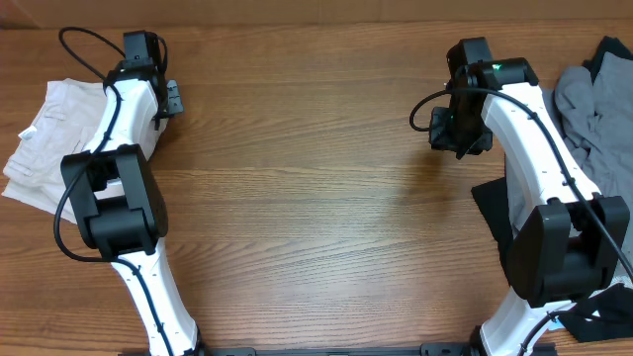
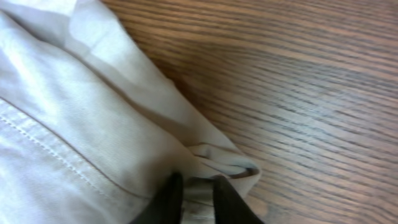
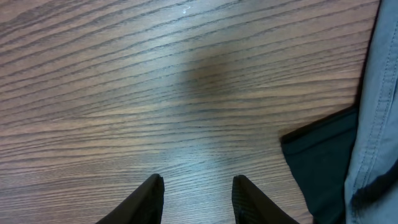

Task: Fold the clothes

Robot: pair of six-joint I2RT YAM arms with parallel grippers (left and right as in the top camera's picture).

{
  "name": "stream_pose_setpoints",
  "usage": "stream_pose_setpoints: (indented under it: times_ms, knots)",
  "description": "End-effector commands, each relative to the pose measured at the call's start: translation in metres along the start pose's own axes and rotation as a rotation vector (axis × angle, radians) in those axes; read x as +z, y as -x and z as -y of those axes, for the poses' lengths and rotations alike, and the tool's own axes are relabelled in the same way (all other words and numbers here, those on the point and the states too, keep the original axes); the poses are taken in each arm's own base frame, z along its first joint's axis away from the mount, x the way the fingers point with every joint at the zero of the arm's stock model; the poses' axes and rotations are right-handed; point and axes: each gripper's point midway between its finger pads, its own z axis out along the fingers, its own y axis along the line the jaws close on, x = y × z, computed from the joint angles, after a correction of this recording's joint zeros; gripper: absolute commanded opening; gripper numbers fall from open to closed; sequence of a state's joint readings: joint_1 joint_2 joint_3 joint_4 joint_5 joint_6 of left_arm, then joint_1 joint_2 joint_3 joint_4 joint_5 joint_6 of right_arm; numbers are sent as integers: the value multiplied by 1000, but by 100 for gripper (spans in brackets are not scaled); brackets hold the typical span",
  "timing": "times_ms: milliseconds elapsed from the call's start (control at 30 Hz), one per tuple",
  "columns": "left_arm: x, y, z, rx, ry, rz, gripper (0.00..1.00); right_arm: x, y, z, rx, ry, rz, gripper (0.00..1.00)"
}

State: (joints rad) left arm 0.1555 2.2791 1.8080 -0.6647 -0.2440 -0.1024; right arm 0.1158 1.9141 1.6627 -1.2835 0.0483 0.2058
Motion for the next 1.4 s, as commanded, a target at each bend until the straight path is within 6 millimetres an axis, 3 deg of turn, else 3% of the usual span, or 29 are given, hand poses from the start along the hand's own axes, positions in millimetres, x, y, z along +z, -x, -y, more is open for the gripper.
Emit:
stream_pose_setpoints:
  times_ms: [0, 67, 200, 267, 333, 400, 533, 633, 733, 833, 933, 1033, 1100, 1233, 1267, 1367]
  knots:
    - [-2, 0, -12, 30, 27, -28, 29, -16, 8, -2, 3, 19, 50, 40]
    - [-17, 9, -15, 37, 26, -27, 36, -16, 9, -2, 3, 20, 53, 44]
    - [-73, 44, -15, 18, -36, 18, 47, -16, 13, -4, 3, 25, 70, 66]
    - [-95, 51, -10, 9, -85, 22, 51, -16, 14, -4, 4, 29, 76, 73]
    - [-122, 51, 6, 10, -200, -3, 61, -16, 17, -8, 3, 46, 88, 88]
    - [-142, 40, 26, 25, -300, -53, 68, -18, 28, -11, 4, 63, 132, 99]
    - [-159, 1, 52, 72, -358, -201, 82, -25, 53, -32, -6, 172, 226, 100]
    - [-179, -47, 72, 131, -347, -382, 87, -30, 61, -37, 1, 224, 254, 100]
    - [-195, -76, 88, 235, -287, -458, 86, -34, 66, -19, 45, 224, 260, 100]
    - [-213, -88, 123, 296, -348, -455, 86, -44, 64, 12, 131, 243, 248, 100]
    - [-227, -92, 134, 289, -359, -441, 86, -56, 57, 46, 204, 234, 245, 100]
    - [-249, -91, 129, 253, -366, -406, 86, -77, 50, 74, 256, 222, 280, 100]
    - [-272, -94, 116, 216, -362, -374, 86, -95, 42, 79, 245, 220, 320, 100]
    - [-294, -108, 74, 183, -238, -319, 86, -114, 22, 73, 215, 223, 413, 100]
    - [-302, -115, 59, 175, -204, -295, 81, -114, 16, 70, 206, 227, 431, 100]
    - [-315, -115, 46, 150, -211, -167, 80, -108, -7, 61, 164, 241, 502, 100]
